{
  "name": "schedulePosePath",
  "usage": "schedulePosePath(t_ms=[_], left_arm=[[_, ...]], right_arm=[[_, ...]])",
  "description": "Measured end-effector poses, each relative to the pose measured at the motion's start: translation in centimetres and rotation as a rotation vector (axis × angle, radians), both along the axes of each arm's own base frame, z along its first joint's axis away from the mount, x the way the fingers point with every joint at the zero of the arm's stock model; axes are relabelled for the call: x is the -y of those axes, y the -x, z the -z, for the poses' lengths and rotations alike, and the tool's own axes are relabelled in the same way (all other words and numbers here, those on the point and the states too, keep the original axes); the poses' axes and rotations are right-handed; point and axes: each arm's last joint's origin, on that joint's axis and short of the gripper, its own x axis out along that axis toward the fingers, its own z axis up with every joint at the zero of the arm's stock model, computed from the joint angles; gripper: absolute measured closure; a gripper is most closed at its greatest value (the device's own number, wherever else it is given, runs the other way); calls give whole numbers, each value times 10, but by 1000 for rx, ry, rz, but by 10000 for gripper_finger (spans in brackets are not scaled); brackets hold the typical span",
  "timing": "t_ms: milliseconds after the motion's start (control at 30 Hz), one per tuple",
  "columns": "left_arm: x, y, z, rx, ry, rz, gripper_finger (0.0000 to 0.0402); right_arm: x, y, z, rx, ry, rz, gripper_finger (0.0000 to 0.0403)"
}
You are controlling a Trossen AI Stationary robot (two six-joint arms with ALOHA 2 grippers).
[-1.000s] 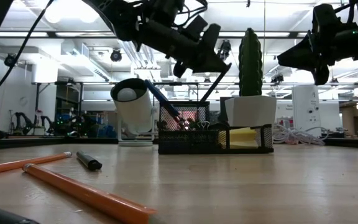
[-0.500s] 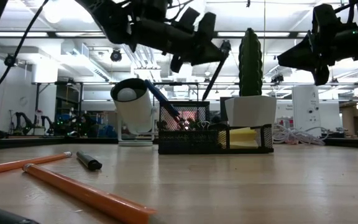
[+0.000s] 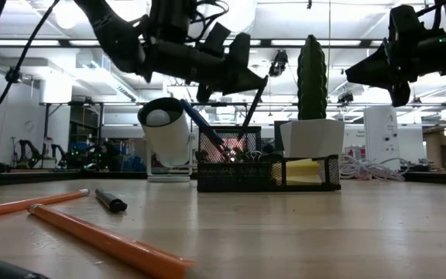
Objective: Pick and place office supplies into organizer
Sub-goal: Put the top left black pen into the black desk organizer
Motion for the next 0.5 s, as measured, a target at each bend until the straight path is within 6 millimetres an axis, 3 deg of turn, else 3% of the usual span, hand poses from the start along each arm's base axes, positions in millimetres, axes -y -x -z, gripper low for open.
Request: schedulePosePath(t_ms=[500], left_arm=[[2,7,18,-81,10,27,396]], right_arm=[[0,0,0,0,0,-1,349]])
